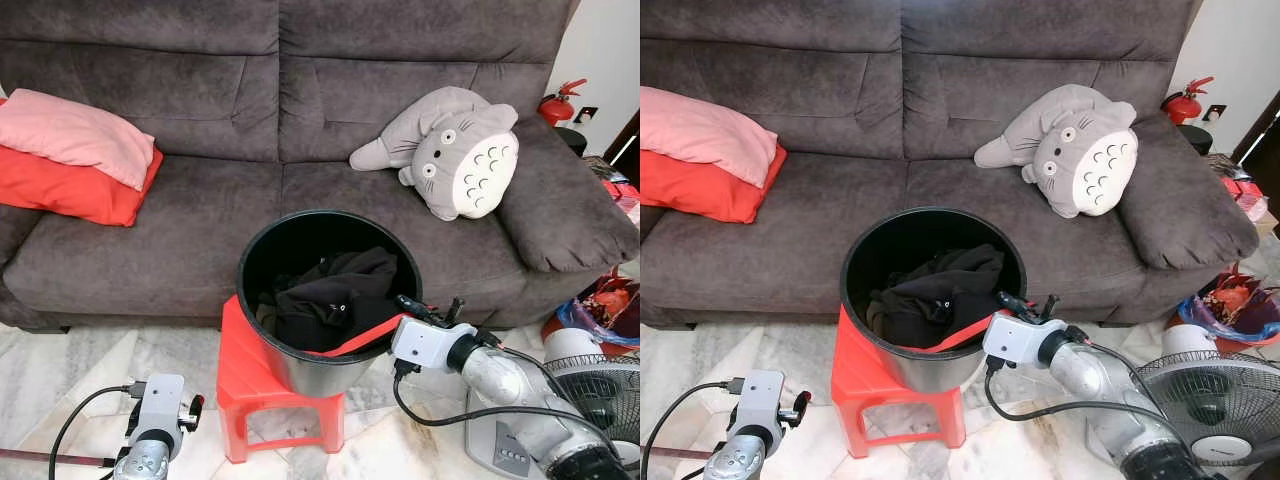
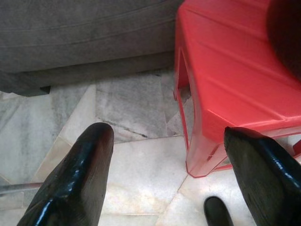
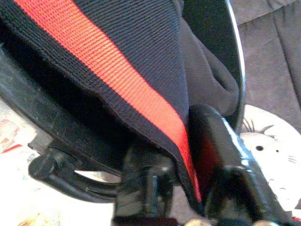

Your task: Hang hanger

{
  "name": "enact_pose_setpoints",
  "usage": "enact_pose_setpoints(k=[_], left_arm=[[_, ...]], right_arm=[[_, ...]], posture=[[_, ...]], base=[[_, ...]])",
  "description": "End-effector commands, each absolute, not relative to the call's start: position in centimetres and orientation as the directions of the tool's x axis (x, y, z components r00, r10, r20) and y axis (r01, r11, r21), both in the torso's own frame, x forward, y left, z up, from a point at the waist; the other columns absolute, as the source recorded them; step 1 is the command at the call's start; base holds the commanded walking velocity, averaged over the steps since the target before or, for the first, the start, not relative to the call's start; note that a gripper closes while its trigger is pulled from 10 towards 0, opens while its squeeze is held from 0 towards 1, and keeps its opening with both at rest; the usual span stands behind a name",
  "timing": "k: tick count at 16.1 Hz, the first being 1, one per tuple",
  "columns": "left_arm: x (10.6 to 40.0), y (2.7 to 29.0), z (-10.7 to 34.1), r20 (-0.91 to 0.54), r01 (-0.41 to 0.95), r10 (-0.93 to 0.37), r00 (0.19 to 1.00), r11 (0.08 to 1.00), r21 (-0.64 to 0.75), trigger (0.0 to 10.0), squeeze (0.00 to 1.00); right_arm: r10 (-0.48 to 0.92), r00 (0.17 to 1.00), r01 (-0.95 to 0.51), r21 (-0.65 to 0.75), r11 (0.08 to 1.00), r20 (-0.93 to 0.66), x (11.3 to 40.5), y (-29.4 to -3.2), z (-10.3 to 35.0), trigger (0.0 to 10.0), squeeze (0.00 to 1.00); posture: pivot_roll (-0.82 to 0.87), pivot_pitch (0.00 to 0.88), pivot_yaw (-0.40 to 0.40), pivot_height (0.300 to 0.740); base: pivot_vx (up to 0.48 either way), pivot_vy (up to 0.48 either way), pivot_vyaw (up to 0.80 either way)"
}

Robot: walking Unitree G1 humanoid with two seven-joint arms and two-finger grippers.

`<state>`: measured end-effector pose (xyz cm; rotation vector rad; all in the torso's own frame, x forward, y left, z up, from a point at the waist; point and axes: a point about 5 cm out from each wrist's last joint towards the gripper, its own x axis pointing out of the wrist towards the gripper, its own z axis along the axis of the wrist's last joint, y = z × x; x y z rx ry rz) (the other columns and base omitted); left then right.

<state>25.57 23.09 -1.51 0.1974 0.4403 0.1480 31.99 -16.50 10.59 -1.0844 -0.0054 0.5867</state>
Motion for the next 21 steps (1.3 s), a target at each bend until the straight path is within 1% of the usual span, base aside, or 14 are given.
enact_pose_setpoints(k=[1,9,13,17,19,20,21], left_arm=[[25.1,23.3,-1.9,-0.428,-0.103,0.194,0.883,0.968,0.227,10.0,0.0],[25.1,23.4,-1.9,-0.427,-0.103,0.195,0.883,0.968,0.231,10.0,0.0],[25.1,23.4,-1.9,-0.429,-0.103,0.198,0.881,0.967,0.233,10.0,0.0],[25.0,23.6,-1.9,-0.43,-0.106,0.202,0.88,0.966,0.237,10.0,0.0],[25.0,23.5,-1.9,-0.428,-0.106,0.201,0.881,0.966,0.237,10.0,0.0],[25.0,23.5,-1.9,-0.428,-0.104,0.201,0.881,0.966,0.238,10.0,0.0],[25.0,23.5,-1.9,-0.427,-0.104,0.201,0.882,0.966,0.238,10.0,0.0]], right_arm=[[0.463,0.835,-0.468,-0.827,0.312,-0.298,32.0,-16.3,10.2,0.0,0.0],[0.476,0.826,-0.481,-0.818,0.316,-0.302,32.5,-15.8,10.2,0.0,0.0],[0.446,0.856,-0.444,-0.813,0.378,-0.26,33.3,-15.8,10.6,0.0,0.0],[0.422,0.881,-0.396,-0.823,0.406,-0.216,34.6,-15.3,11.7,0.0,0.0],[0.384,0.912,-0.327,-0.817,0.475,-0.142,35.8,-15.3,13.3,0.0,0.0],[0.322,0.945,-0.236,-0.799,0.554,-0.057,36.9,-15.7,15.3,0.0,0.0],[0.291,0.957,-0.195,-0.771,0.607,-0.013,37.3,-15.9,16.2,0.0,0.0]], posture=[[-0.06,0.166,-0.007,0.74],[-0.06,0.165,-0.003,0.74],[-0.06,0.166,0.0,0.74],[-0.05,0.163,0.001,0.74],[-0.05,0.158,0.001,0.74],[-0.05,0.158,0.001,0.74],[-0.05,0.158,0.001,0.74]], base=[[0.0,0.0,0.0],[0.0,0.0,0.0],[0.0,0.0,0.0],[0.0,0.0,0.0],[0.0,0.0,0.0],[0.0,0.0,0.0],[0.0,0.0,0.0]])
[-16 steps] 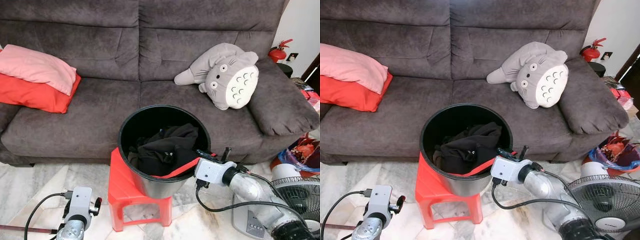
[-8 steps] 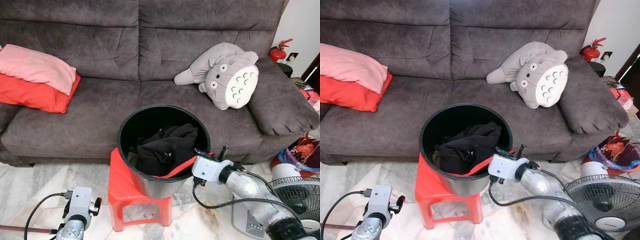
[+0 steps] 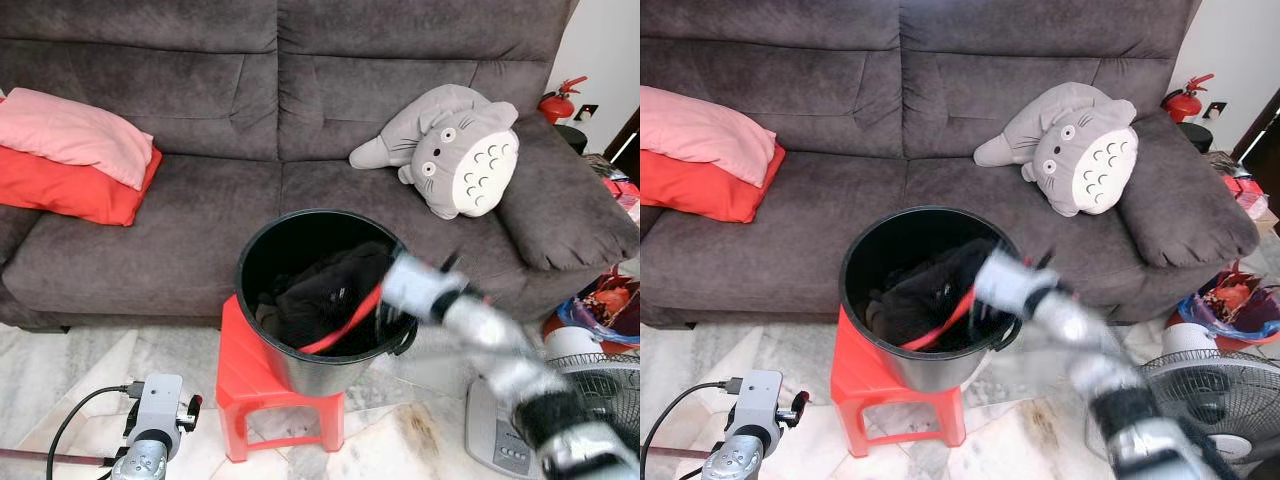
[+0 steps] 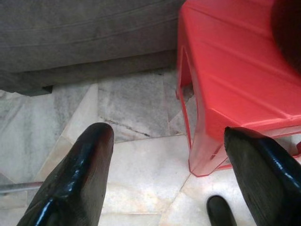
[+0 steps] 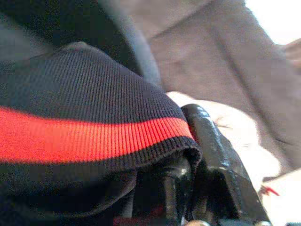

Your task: Hang hanger

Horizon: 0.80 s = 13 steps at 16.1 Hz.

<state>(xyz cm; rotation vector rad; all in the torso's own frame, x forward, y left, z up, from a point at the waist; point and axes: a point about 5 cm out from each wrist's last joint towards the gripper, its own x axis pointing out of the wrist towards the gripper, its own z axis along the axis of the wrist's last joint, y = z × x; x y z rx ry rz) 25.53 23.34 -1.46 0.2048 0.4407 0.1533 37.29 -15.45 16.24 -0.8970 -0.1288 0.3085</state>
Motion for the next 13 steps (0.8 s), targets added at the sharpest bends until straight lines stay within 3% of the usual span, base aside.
enact_pose_setpoints(k=[1,3,5,8,10,11,12,13], left_arm=[[25.0,23.5,-1.9,-0.428,-0.104,0.201,0.881,0.966,0.238,10.0,0.0],[25.0,23.3,-2.0,-0.429,-0.102,0.198,0.881,0.966,0.237,10.0,0.0],[25.0,23.3,-2.0,-0.429,-0.101,0.197,0.882,0.966,0.237,10.0,0.0],[25.0,23.2,-2.0,-0.43,-0.1,0.196,0.881,0.967,0.236,10.0,0.0],[25.0,23.2,-2.0,-0.43,-0.097,0.194,0.882,0.967,0.237,10.0,0.0],[25.0,23.1,-2.0,-0.431,-0.095,0.193,0.882,0.967,0.237,10.0,0.0],[24.9,23.1,-2.1,-0.433,-0.095,0.193,0.881,0.967,0.238,10.0,0.0],[24.9,23.1,-2.1,-0.432,-0.095,0.193,0.881,0.967,0.238,10.0,0.0]], right_arm=[[0.245,0.967,-0.134,-0.688,0.713,0.065,37.9,-16.0,17.8,0.0,0.0],[0.182,0.964,-0.076,-0.458,0.886,0.192,38.3,-15.6,20.6,0.0,0.0],[0.183,0.957,-0.089,-0.376,0.923,0.224,38.2,-15.1,21.4,0.0,0.0],[0.162,0.956,-0.153,-0.056,0.987,0.245,37.5,-13.6,22.1,0.0,0.0],[0.087,0.978,-0.093,0.021,0.995,0.191,37.3,-13.7,21.3,0.0,0.0],[0.047,0.983,-0.054,0.035,0.998,0.176,37.1,-13.9,20.9,4.5,0.0],[0.022,0.99,-0.036,0.1,0.994,0.139,36.7,-13.9,20.1,10.0,0.0],[0.015,0.992,-0.03,0.111,0.993,0.127,36.5,-13.9,19.8,10.0,0.0]], posture=[[-0.06,0.154,0.001,0.74],[-0.06,0.153,0.0,0.74],[-0.06,0.154,0.0,0.74],[-0.07,0.159,-0.001,0.74],[-0.07,0.16,-0.001,0.74],[-0.07,0.16,-0.001,0.74],[-0.07,0.166,0.0,0.74],[-0.07,0.167,0.0,0.74]], base=[[0.0,0.0,0.0],[0.0,0.0,0.0],[0.0,0.0,0.0],[0.0,0.0,0.0],[0.0,0.0,0.0],[0.0,0.0,0.0],[0.0,0.0,0.0],[0.0,0.0,0.0]])
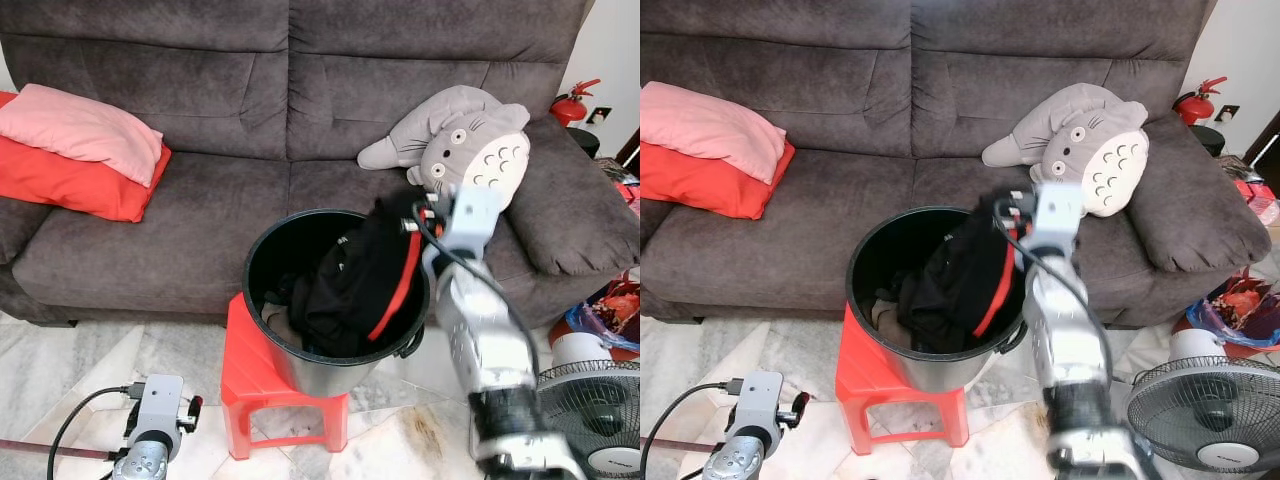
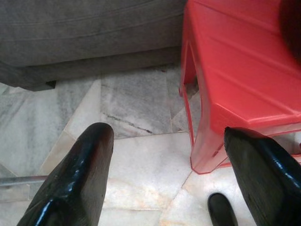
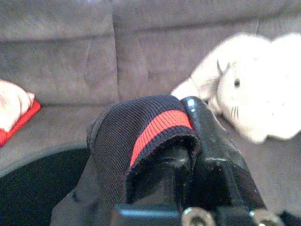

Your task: Hang hanger

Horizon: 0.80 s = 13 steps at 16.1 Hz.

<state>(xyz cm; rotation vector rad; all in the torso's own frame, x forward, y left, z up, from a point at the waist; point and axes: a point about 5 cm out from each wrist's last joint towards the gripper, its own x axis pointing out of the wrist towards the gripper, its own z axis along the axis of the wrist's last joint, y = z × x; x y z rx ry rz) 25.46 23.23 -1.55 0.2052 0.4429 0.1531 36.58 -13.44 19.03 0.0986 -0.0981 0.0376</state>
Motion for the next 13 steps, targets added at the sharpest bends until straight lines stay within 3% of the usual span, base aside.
enact_pose_setpoints(k=[1,13], left_arm=[[24.9,23.2,-2.1,-0.433,-0.095,0.194,0.881,0.966,0.239,10.0,0.0],[24.5,23.5,-2.4,-0.457,-0.09,0.182,0.871,0.972,0.215,10.0,0.0]], right_arm=[[0.003,0.995,-0.017,0.138,0.99,0.102,36.4,-14.1,19.4,10.0,0.0],[0.027,0.999,-0.029,0.076,0.997,0.031,35.6,-14.3,18.2,10.0,0.0]], posture=[[-0.07,0.169,-0.001,0.74],[-0.05,0.181,0.011,0.74]], base=[[0.0,0.0,0.0],[0.0,0.0,0.0]])
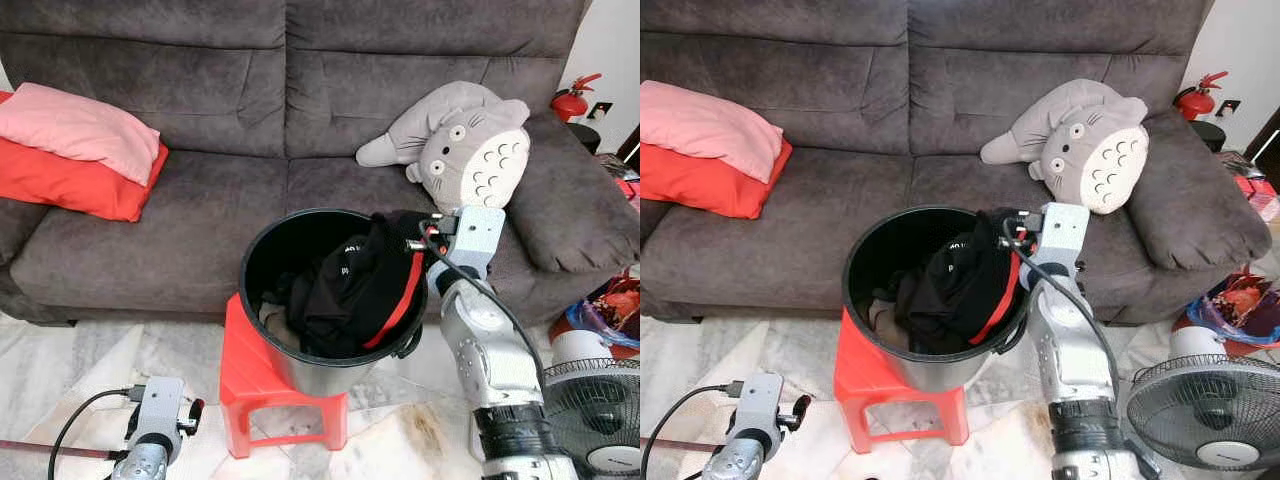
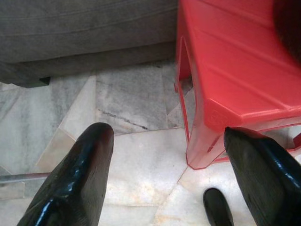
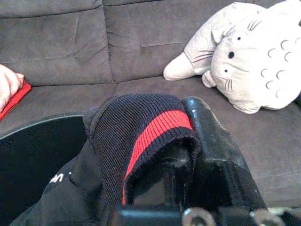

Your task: Hang hanger

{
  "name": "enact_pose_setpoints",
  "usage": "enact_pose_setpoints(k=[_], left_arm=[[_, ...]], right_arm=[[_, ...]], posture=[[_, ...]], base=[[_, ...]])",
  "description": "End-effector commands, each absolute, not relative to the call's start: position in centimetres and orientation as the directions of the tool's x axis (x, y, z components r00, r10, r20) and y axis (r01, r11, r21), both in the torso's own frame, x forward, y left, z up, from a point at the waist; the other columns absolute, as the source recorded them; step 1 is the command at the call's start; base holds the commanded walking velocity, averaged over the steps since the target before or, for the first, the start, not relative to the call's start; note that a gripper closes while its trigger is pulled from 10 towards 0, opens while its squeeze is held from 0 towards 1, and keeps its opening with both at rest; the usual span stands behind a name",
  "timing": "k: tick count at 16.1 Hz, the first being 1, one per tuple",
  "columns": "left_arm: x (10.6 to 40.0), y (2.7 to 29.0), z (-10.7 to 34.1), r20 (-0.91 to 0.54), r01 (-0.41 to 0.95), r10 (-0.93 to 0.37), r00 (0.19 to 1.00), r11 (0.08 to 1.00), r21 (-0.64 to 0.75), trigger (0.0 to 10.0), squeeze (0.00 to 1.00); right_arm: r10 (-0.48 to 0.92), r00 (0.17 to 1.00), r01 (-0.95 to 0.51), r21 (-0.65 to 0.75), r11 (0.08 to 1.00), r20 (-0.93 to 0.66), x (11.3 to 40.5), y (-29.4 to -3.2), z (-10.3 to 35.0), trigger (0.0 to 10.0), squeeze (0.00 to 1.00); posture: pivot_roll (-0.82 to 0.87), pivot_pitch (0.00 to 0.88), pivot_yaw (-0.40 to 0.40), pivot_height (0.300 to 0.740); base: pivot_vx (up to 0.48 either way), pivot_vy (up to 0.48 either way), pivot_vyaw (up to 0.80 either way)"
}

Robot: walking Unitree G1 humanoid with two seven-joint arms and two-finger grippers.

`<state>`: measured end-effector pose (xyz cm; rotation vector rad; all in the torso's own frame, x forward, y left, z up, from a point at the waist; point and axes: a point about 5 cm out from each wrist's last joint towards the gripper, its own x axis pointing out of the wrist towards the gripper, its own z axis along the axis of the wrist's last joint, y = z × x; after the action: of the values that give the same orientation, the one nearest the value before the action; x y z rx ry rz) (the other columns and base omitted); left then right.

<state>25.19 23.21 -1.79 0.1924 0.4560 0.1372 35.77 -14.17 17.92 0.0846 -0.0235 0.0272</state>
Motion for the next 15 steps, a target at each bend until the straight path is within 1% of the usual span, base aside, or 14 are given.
enact_pose_setpoints(k=[1,4,6,9,11,15], left_arm=[[24.4,23.5,-2.4,-0.456,-0.089,0.182,0.871,0.972,0.216,10.0,0.0],[24.4,23.4,-2.4,-0.447,-0.085,0.172,0.878,0.974,0.208,10.0,0.0],[24.5,23.4,-2.3,-0.443,-0.085,0.172,0.88,0.974,0.209,10.0,0.0],[24.4,23.4,-2.3,-0.447,-0.08,0.171,0.878,0.973,0.215,10.0,0.0],[24.4,23.4,-2.3,-0.448,-0.078,0.17,0.878,0.973,0.216,10.0,0.0],[24.4,23.5,-2.3,-0.45,-0.075,0.167,0.877,0.974,0.215,10.0,0.0]], right_arm=[[0.016,0.999,-0.019,0.063,0.998,0.037,35.6,-14.5,18.2,10.0,0.0],[0.002,1.0,-0.004,0.071,0.997,0.03,35.7,-14.9,18.1,10.0,0.0],[-0.013,1.0,0.011,0.088,0.996,0.021,35.7,-15.2,18.1,10.0,0.0],[-0.02,0.999,0.017,0.074,0.997,0.028,35.5,-15.6,18.0,10.0,0.0],[-0.029,0.999,0.027,0.043,0.999,0.035,35.5,-15.9,18.1,10.0,0.0],[-0.04,0.999,0.037,0.066,0.997,0.032,35.5,-16.0,17.9,10.0,0.0]], posture=[[-0.05,0.179,0.011,0.74],[-0.04,0.173,0.011,0.74],[-0.04,0.169,0.011,0.74],[-0.04,0.16,0.017,0.74],[-0.04,0.151,0.02,0.74],[-0.04,0.143,0.024,0.74]], base=[[0.0,0.0,0.0],[0.0,0.0,0.51],[0.0,0.0,0.0],[0.0,0.0,0.0],[0.0,0.0,0.52],[0.0,0.0,0.57]])
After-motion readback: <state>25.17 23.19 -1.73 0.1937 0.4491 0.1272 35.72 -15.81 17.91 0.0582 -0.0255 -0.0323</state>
